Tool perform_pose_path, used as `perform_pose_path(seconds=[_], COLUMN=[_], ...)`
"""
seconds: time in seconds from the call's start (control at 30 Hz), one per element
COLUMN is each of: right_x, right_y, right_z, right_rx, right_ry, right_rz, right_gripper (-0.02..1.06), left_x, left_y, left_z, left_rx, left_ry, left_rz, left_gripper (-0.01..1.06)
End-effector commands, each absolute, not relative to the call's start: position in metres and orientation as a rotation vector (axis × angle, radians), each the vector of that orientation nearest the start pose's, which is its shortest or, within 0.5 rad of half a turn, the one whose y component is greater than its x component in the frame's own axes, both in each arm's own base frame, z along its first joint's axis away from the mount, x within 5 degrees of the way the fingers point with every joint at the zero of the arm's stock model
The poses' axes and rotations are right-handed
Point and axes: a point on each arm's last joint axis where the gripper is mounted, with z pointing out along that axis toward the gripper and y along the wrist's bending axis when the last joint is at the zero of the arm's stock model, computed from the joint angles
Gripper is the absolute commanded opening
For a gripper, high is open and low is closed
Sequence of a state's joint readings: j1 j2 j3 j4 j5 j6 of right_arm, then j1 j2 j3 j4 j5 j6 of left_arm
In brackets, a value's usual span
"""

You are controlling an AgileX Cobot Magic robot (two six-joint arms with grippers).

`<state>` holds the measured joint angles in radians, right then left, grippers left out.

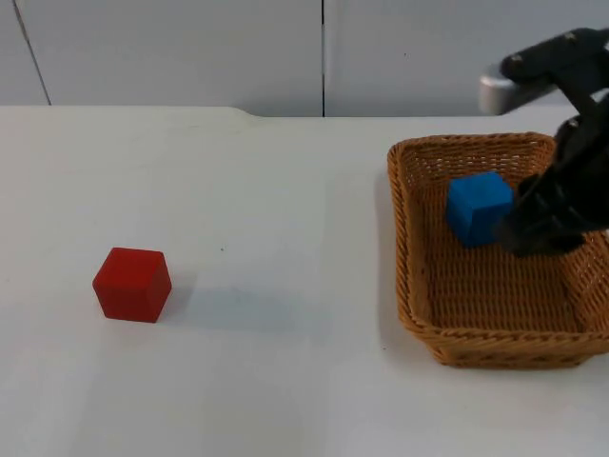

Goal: Place all geometric objects except the red cube into the basket.

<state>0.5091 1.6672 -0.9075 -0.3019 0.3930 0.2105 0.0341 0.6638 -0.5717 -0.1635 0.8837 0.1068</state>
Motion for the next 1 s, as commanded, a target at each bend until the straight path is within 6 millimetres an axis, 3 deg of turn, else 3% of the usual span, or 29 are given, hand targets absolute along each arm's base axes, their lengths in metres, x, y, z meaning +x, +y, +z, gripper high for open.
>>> perform_pose_path(seconds=[0.0,0.27,0.43,0.5,0.67,0.8,0.9,0.97], right_x=[0.286,0.290,0.295,0.296,0.298,0.299,0.298,0.295], right_y=[0.141,0.144,0.149,0.150,0.153,0.154,0.153,0.152], right_z=[0.181,0.165,0.136,0.128,0.118,0.126,0.138,0.158], right_rx=[-0.666,-0.674,-0.681,-0.679,-0.673,-0.666,-0.651,-0.633], right_ry=[2.481,2.457,2.501,2.513,2.511,2.478,2.456,2.416], right_rz=[0.035,0.073,0.089,0.094,0.115,0.128,0.133,0.139], right_gripper=[0.00,0.00,0.05,0.15,0.56,0.69,0.70,0.70], left_x=[0.109,0.109,0.109,0.109,0.109,0.109,0.109,0.109], left_y=[-0.008,-0.008,-0.008,-0.008,-0.008,-0.008,-0.008,-0.008], left_z=[0.279,0.279,0.279,0.279,0.279,0.279,0.279,0.279], left_rx=[0.011,0.011,0.018,0.018,0.028,0.031,0.033,0.033], left_ry=[2.435,2.435,2.435,2.435,2.434,2.434,2.434,2.434], left_rz=[-0.149,-0.149,-0.146,-0.146,-0.143,-0.142,-0.141,-0.141], left_gripper=[1.05,1.05,1.05,1.05,1.05,1.05,1.05,1.05])
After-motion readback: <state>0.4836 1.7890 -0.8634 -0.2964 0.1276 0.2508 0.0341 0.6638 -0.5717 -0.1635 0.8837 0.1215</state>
